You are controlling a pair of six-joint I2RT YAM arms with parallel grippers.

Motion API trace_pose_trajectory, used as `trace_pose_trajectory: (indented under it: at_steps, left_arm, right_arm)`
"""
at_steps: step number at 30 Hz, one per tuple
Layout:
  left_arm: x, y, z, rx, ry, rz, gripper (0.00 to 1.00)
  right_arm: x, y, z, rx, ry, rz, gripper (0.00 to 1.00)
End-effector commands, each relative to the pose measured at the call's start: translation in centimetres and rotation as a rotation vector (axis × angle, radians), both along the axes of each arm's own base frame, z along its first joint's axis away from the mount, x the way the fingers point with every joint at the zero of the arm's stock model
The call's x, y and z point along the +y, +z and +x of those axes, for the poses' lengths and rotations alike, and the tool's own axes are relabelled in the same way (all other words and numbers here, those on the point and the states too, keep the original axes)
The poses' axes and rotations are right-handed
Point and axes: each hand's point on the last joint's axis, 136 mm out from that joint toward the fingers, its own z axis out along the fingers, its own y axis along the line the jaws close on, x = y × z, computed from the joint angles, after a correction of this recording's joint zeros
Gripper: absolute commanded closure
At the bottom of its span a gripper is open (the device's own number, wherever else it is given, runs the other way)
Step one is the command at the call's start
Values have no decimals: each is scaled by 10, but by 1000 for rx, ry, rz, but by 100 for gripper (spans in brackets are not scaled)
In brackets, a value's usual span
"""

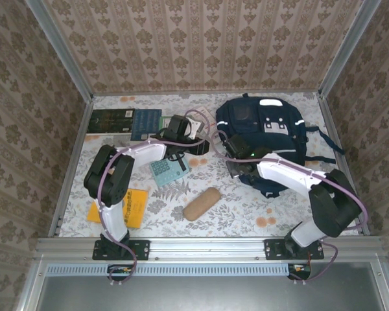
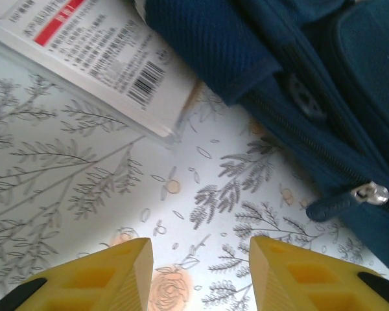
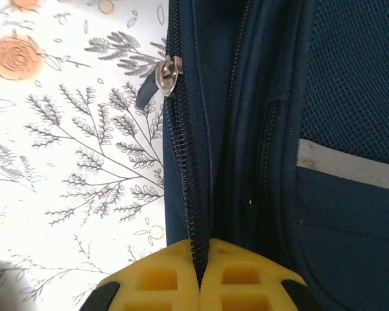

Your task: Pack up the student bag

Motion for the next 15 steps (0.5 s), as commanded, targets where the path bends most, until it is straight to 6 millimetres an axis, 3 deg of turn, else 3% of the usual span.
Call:
trace_pose_trajectory:
  at_steps: [1,9,15]
  left_arm:
    - [-18,26,-14,-63,-60,-50,56]
    - [-41,41,-42,-224,-130,11,55]
    - [-52,36,-48,-301,-166,82,53]
  right_arm:
    - [10,27,3,-13,59,76,100]
    - [4,37,3,17,3,151,100]
    - [10,51,1,65,-30,341,100]
